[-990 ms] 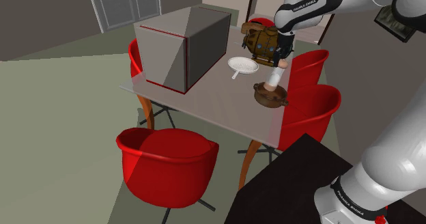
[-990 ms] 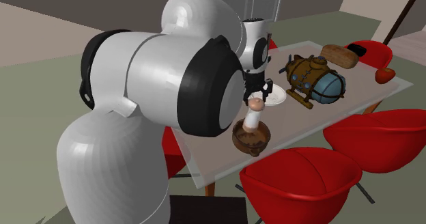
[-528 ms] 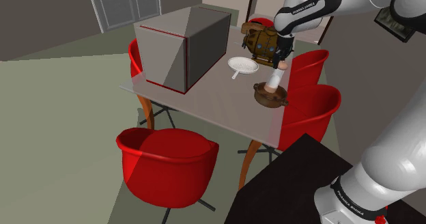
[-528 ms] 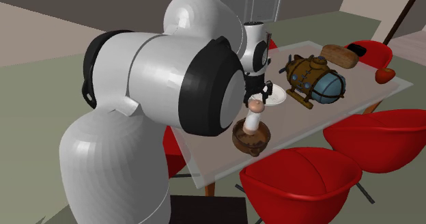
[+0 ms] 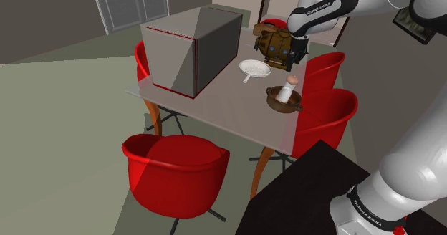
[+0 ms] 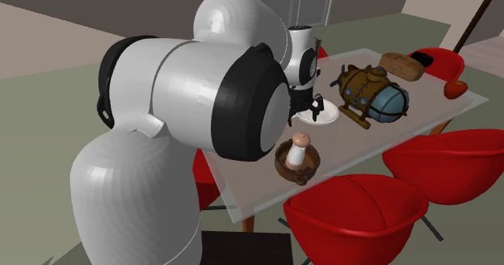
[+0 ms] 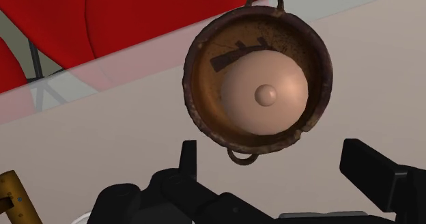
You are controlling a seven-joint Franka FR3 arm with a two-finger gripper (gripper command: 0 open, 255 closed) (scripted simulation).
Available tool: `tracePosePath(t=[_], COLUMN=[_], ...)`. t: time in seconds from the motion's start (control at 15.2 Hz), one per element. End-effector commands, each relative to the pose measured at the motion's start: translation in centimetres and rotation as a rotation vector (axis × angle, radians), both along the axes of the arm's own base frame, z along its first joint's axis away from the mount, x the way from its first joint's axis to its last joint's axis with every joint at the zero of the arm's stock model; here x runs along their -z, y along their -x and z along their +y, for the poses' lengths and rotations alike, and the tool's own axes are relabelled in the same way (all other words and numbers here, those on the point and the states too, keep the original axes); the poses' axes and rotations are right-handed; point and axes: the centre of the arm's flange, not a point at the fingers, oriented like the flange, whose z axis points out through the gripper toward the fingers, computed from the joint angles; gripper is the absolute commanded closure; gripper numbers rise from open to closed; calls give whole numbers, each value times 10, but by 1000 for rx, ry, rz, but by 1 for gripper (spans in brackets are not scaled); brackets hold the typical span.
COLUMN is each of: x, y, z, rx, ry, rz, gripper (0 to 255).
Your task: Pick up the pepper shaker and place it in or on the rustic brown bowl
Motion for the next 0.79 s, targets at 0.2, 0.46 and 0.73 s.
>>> tracePosePath(t=[0.2, 0.46, 0.73], x=[-49, -49, -49], y=[0, 0, 0], z=[9, 9, 9], rx=[0, 0, 0], ry=[0, 0, 0], rz=[0, 0, 0], gripper=[0, 0, 0])
